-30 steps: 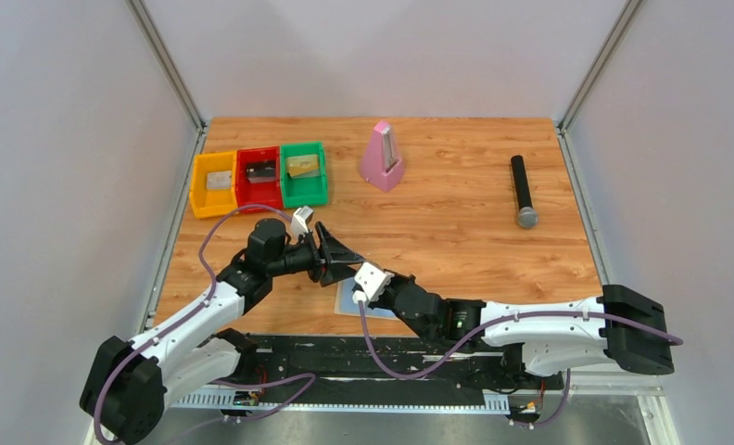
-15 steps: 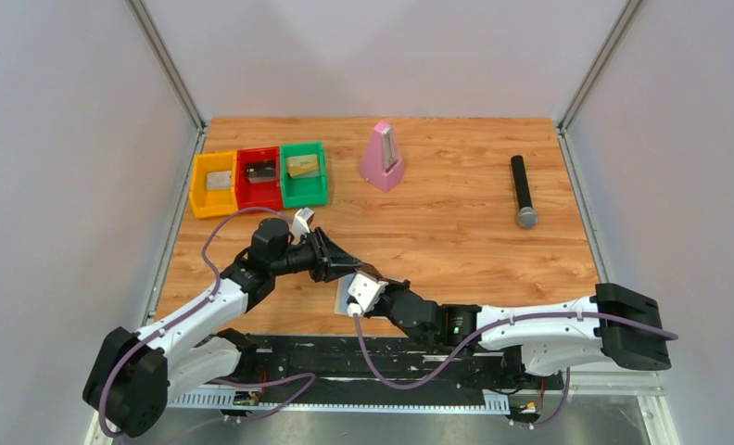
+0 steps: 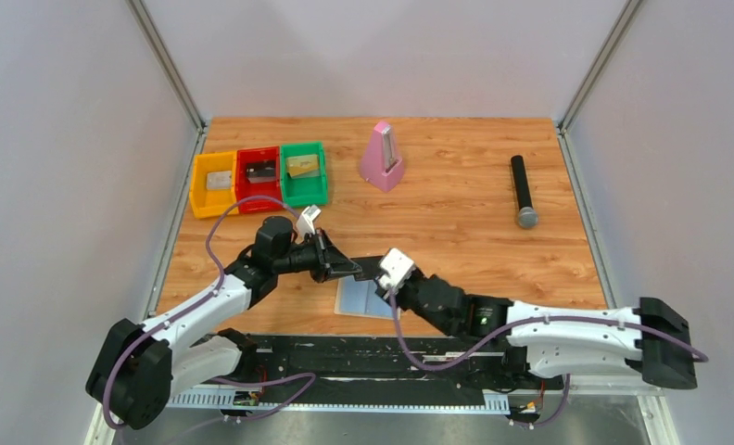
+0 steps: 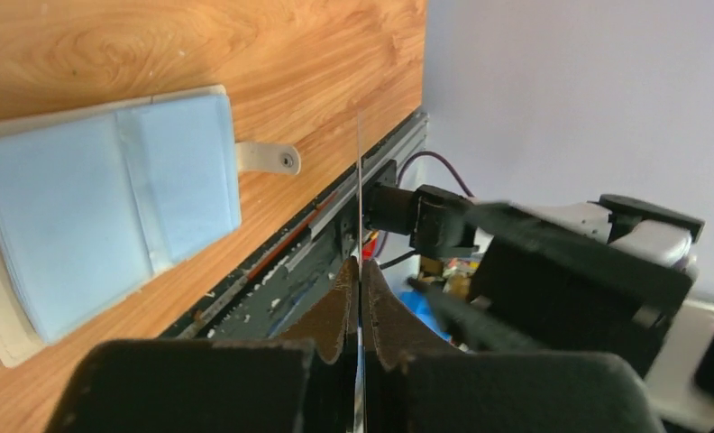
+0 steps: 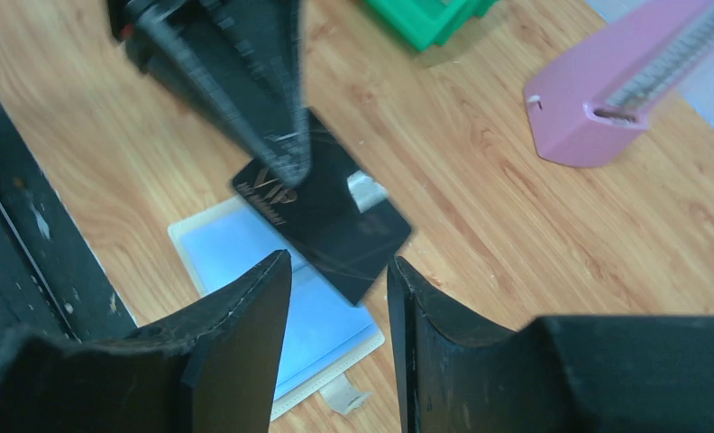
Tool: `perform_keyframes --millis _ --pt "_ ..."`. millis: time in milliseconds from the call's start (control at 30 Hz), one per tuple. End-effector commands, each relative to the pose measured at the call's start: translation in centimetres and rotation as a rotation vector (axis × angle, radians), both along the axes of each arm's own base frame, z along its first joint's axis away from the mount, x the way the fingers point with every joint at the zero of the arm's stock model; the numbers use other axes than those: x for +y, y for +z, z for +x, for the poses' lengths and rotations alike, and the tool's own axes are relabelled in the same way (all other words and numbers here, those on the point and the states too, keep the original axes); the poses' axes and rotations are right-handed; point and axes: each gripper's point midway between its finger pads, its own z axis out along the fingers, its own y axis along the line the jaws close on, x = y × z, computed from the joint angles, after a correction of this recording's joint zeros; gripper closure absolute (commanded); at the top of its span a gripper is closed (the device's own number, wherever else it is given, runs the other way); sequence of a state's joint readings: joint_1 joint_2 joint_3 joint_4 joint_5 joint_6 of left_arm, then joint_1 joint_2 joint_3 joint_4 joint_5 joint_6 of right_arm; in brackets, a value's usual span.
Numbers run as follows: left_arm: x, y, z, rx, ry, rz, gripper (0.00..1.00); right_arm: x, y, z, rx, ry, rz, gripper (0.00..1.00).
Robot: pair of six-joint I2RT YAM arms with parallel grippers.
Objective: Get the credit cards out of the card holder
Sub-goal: Remove the credit card from the card holder.
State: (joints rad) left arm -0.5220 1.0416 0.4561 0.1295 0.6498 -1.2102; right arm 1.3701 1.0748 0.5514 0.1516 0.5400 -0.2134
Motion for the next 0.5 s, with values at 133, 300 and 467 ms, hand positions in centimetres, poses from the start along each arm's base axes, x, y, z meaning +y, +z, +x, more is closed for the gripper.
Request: perform_keyframes --millis 133,300,467 --pt "-0.9 2.1 -0.5 -0.307 -0.233 0.007 1.00 -1.7 4.8 0.1 0.553 0.040 0.450 0.53" --pt "-1.3 2.8 -1.2 -0.374 -0.316 -0.035 1.00 -2.1 4.6 0.4 0.819 0.083 0.501 0.46" --pt "-1.3 3.4 -1.8 -0.412 -0.369 -0.055 1.00 -2.1 4.0 0.7 0.934 0.141 0.511 0.40"
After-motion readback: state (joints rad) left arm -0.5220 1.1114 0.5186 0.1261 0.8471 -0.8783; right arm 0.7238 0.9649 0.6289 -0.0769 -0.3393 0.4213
